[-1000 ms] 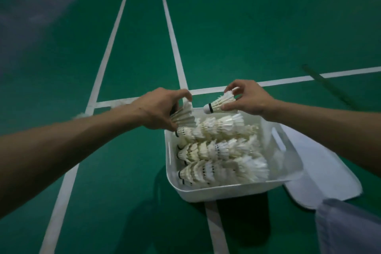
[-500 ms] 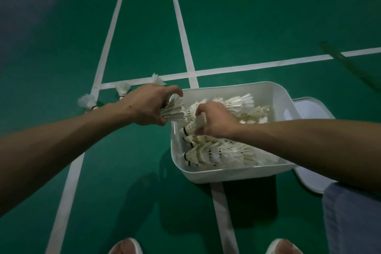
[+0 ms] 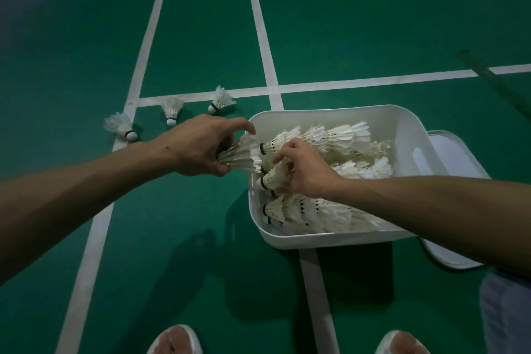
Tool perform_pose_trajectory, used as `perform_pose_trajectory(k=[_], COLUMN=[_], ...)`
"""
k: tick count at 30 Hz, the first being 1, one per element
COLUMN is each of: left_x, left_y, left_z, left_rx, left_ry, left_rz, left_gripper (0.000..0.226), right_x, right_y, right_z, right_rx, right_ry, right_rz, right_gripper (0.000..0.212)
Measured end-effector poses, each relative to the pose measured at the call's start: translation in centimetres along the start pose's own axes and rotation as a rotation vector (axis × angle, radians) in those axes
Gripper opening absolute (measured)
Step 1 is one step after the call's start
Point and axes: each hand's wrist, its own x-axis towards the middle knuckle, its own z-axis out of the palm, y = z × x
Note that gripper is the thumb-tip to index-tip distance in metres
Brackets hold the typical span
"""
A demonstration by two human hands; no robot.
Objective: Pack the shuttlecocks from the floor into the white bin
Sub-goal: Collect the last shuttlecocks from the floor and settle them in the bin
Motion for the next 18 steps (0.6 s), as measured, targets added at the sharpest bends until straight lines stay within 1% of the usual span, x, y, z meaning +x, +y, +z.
perform_pose_trajectory(k=[2, 4, 6, 8, 10, 14, 18], left_x=[-0.3, -0.5, -0.6, -0.6, -0.6, -0.7, -0.8], left_y=[-0.2, -0.2, -0.2, -0.1, -0.1, 0.0, -0.2], left_z=[0.0, 0.0, 0.0, 0.0, 0.0, 0.0, 0.3], left_rx=[-0.012, -0.027, -0.037, -0.042, -0.051, -0.066, -0.078], left_ry=[-0.007, -0.011, -0.012, -0.014, -0.014, -0.022, -0.025], left_rz=[-0.003, -0.010, -0.009, -0.006, -0.002, 0.008, 0.008], left_gripper=[0.070, 0.070, 0.070, 0.071, 0.071, 0.069, 0.068], right_x=[-0.1, -0.2, -0.4, -0.5, -0.6, -0.9, -1.2], right_y=[0.2, 0.4, 0.6, 0.6, 0.5, 0.5, 0.9], right_z=[-0.2, -0.4, -0.5, -0.4, -0.2, 0.0, 0.2], right_rx=[0.043, 0.078, 0.049, -0.019, -0.033, 0.069, 0.181], right_ry=[-0.046, -0.053, -0.039, -0.016, 0.024, 0.126, 0.183], right_rz=[-0.003, -0.016, -0.023, -0.020, -0.005, 0.071, 0.141], right_gripper=[0.061, 0.058, 0.055, 0.060, 0.062, 0.059, 0.055])
